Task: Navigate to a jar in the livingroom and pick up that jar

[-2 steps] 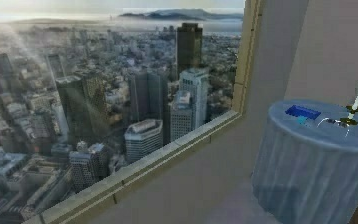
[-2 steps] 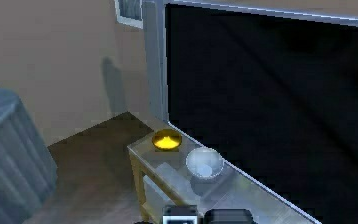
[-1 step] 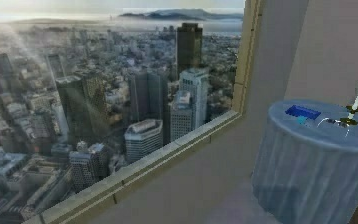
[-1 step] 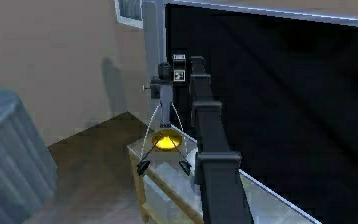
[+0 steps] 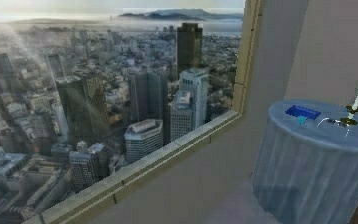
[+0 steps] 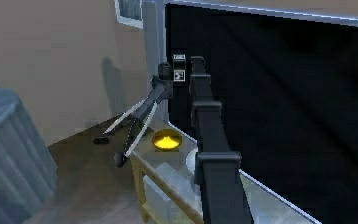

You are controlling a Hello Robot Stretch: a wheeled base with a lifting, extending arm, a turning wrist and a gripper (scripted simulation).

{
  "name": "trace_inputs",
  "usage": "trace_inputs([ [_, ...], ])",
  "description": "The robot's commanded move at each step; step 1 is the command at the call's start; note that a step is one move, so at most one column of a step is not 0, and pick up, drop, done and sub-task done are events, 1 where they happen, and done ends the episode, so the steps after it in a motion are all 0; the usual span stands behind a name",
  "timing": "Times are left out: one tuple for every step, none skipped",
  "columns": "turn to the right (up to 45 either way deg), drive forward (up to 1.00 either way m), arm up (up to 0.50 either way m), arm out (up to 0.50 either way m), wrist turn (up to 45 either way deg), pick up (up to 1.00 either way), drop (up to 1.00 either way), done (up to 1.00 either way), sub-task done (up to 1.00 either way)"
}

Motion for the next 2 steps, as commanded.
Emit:
trace_inputs([
  [0.0, 0.0, 0.0, 0.0, 45.0, 0.0, 0.0, 0.0, 0.0],
  [0.0, 0.0, 0.0, 0.0, 45.0, 0.0, 0.0, 0.0, 0.0],
])
